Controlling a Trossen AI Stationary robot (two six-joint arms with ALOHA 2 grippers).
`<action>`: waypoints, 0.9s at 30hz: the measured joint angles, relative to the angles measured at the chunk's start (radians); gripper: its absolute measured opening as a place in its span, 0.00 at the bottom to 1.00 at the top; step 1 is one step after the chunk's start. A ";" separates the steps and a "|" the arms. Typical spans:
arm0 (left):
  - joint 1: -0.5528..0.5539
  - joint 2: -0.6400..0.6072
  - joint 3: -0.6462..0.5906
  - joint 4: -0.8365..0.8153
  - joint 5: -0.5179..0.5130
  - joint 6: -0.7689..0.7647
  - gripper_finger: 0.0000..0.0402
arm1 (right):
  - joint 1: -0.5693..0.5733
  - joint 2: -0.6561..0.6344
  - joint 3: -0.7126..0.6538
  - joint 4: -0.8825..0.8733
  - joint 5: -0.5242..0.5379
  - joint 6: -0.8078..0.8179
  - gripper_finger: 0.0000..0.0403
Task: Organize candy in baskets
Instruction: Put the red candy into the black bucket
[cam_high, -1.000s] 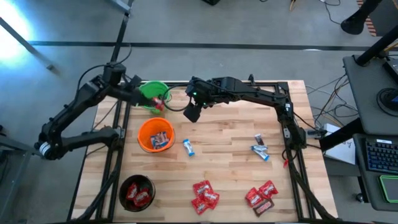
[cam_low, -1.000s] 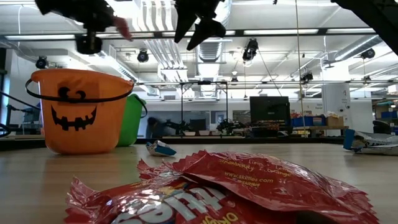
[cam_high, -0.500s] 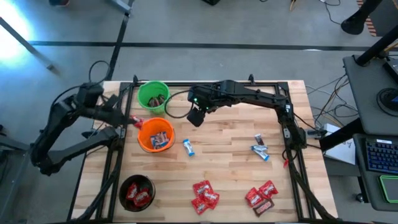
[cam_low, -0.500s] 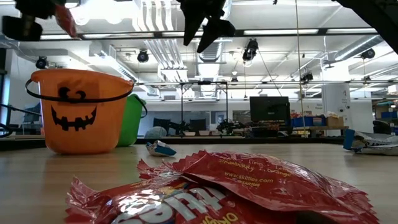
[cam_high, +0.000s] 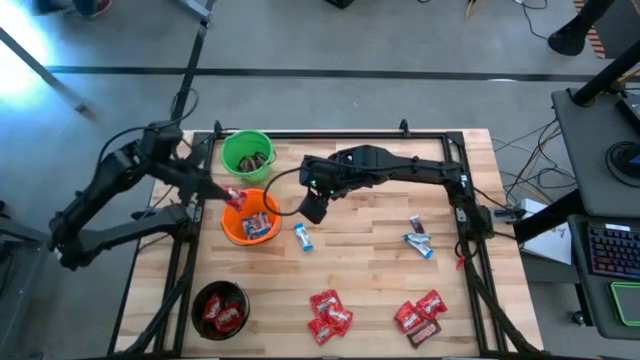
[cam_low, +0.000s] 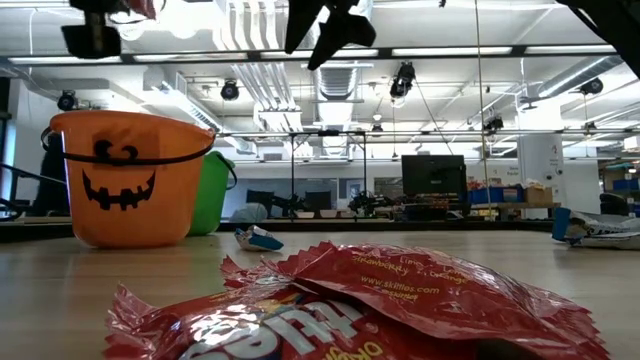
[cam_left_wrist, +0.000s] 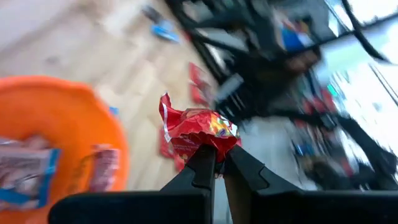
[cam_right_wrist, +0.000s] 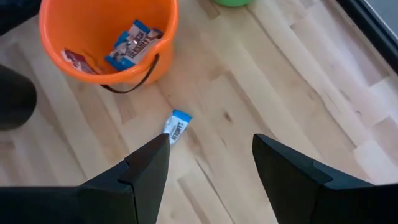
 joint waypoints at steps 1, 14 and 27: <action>-0.001 0.011 0.000 0.001 0.044 0.034 0.00 | -0.001 0.000 0.000 0.000 -0.001 0.009 0.56; -0.089 0.168 0.000 0.171 0.213 0.232 0.00 | -0.013 0.000 0.000 -0.001 0.002 0.029 0.56; -0.340 0.307 0.000 0.414 0.155 0.140 0.00 | -0.021 0.000 0.000 -0.062 0.002 0.014 0.56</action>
